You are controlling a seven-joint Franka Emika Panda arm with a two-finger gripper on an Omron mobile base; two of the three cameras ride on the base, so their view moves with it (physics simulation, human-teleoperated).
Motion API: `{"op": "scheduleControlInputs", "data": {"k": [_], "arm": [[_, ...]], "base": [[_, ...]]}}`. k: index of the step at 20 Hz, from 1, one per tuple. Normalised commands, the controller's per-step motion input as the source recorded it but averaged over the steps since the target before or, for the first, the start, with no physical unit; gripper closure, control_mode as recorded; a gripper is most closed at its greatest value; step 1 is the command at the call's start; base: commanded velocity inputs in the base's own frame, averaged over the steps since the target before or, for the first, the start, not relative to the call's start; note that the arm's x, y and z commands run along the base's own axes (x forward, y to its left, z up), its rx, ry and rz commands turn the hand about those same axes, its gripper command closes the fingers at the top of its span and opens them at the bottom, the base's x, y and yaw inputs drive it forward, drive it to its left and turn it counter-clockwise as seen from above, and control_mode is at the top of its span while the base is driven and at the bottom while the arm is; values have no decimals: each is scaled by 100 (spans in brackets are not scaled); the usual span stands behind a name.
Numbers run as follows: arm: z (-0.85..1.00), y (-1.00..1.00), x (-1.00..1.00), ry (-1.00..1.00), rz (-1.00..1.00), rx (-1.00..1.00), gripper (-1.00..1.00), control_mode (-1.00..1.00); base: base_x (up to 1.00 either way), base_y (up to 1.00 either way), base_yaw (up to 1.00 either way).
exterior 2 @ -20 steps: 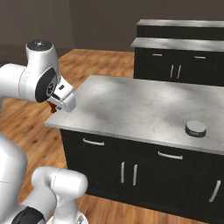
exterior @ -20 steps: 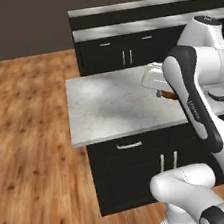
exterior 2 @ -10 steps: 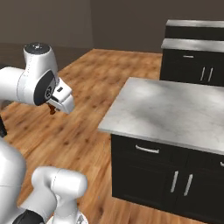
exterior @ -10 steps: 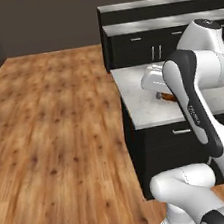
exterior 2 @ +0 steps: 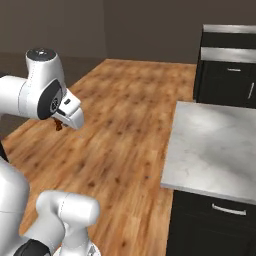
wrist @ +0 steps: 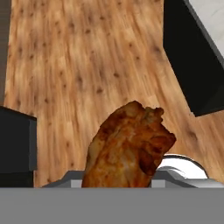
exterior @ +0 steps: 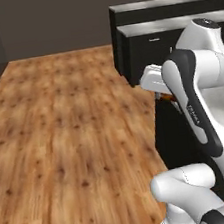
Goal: Take the chicken drumstick from the fridge and place it on the digital scale on the counter by the fridge. Wait a few seconds for a reading, then move it to the plate on the dining counter.
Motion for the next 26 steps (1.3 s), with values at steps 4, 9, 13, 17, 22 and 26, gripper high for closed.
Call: {"op": "scheduleControlInputs", "data": {"k": [4,9,13,17,22,26], "arm": [[0,0,0,0,0,0,100,100],[0,0,0,0,0,0,100,100],[0,0,0,0,0,0,100,100],[0,0,0,0,0,0,100,100],[0,0,0,0,0,0,100,100],[0,0,0,0,0,0,100,100]], "base": [[88,100,-27],[77,100,-29],[99,100,-22],[100,80,-12],[100,48,-6],[100,23,-5]]}}
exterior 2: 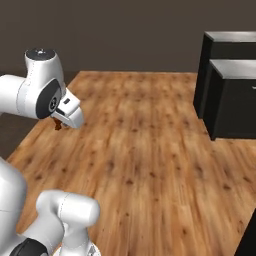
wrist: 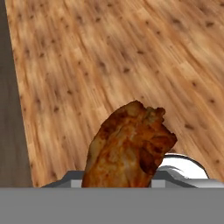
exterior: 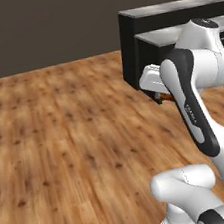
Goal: Take the chicken drumstick from the fridge and place it on the digital scale on the counter by the fridge. Wait a few seconds for a reading, then move it to the plate on the dining counter.
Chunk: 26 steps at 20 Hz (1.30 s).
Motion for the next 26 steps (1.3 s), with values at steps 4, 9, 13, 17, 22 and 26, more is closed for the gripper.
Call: {"op": "scheduleControlInputs", "data": {"k": [4,9,13,17,22,26], "arm": [[0,0,0,0,0,0,100,100],[0,0,0,0,0,0,100,100],[0,0,0,0,0,0,100,100],[0,0,0,0,0,0,100,100],[0,0,0,0,0,0,100,100],[0,0,0,0,0,0,100,100]], "base": [[100,9,-7],[100,7,-7],[100,9,-7],[100,10,-7],[100,14,-8],[100,20,-10]]}}
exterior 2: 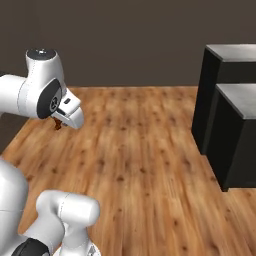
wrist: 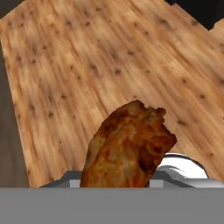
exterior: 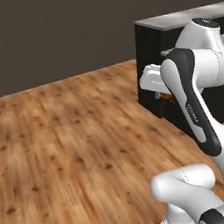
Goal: Take the chicken drumstick from the fridge and place it on the digital scale on the counter by the fridge. Wait a few seconds for a reading, then move it to the plate on the dining counter.
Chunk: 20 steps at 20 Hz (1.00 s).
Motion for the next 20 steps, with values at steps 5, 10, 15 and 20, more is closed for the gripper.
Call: {"op": "scheduleControlInputs", "data": {"k": [5,10,15,20], "arm": [[0,0,0,0,0,0,100,100],[0,0,0,0,0,0,100,100],[0,0,0,0,0,0,100,100],[0,0,0,0,0,0,100,100]], "base": [[100,30,-13],[100,32,-16],[100,41,-22],[100,46,-27]]}}
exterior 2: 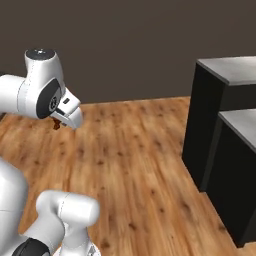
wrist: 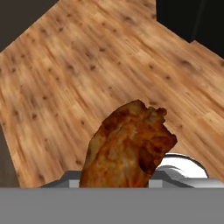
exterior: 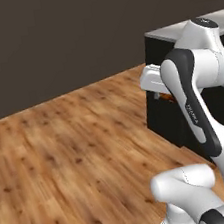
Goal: Take the chicken drumstick from the fridge and place it on the digital scale on the counter by the fridge. Wait a few seconds for a reading, then move it to the plate on the dining counter.
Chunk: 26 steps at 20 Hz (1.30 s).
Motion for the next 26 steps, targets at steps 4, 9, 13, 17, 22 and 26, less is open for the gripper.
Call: {"op": "scheduleControlInputs", "data": {"k": [4,9,13,17,22,26], "arm": [[0,0,0,0,0,0,100,100],[0,0,0,0,0,0,100,100],[0,0,0,0,0,0,100,100],[0,0,0,0,0,0,100,100],[0,0,0,0,0,0,100,100],[0,0,0,0,0,0,100,100]], "base": [[100,46,-30],[100,48,-33],[100,49,-33],[100,51,-34],[100,50,-35],[100,58,-36]]}}
